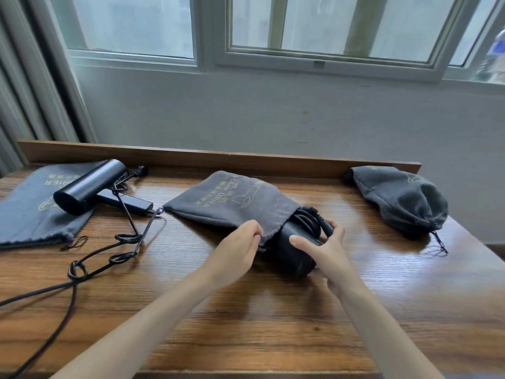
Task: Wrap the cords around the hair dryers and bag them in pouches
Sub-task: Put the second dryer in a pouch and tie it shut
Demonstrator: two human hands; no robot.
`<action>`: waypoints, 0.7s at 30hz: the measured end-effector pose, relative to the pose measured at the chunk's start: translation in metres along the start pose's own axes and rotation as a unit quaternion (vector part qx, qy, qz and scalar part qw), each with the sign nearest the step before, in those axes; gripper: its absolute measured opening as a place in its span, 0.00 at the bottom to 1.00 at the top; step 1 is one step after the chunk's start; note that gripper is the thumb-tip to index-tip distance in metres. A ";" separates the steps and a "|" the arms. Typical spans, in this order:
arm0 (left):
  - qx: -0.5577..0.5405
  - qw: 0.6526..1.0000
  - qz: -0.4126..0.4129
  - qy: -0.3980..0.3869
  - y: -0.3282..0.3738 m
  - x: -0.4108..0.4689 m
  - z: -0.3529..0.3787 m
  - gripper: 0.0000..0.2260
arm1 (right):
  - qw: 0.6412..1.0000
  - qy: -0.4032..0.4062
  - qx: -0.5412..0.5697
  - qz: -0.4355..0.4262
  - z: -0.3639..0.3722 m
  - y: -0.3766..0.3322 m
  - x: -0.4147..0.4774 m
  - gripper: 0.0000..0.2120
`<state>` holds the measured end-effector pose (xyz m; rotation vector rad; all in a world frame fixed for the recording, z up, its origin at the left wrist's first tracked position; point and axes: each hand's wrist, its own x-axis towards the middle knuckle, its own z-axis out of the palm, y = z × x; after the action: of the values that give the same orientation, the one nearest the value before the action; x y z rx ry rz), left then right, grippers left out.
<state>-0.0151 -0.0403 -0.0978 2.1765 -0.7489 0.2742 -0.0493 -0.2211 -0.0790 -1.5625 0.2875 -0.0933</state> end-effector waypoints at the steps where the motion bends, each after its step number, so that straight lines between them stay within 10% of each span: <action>1: -0.020 1.000 -0.013 -0.008 0.000 0.000 0.000 0.09 | 1.000 -0.001 0.004 0.006 0.001 0.001 0.001 0.34; 9: 0.000 1.000 -0.019 -0.003 -0.009 -0.006 -0.001 0.08 | 0.995 0.004 0.073 0.061 0.000 0.006 0.010 0.35; 21: -0.180 0.980 -0.079 0.023 0.022 0.043 0.010 0.08 | 0.968 0.007 -0.195 -0.160 0.022 0.014 0.004 0.42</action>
<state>0.0060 -0.0766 -0.0723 1.8655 -0.5461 0.0973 -0.0419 -0.2005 -0.0935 -1.9918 0.0611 -0.3158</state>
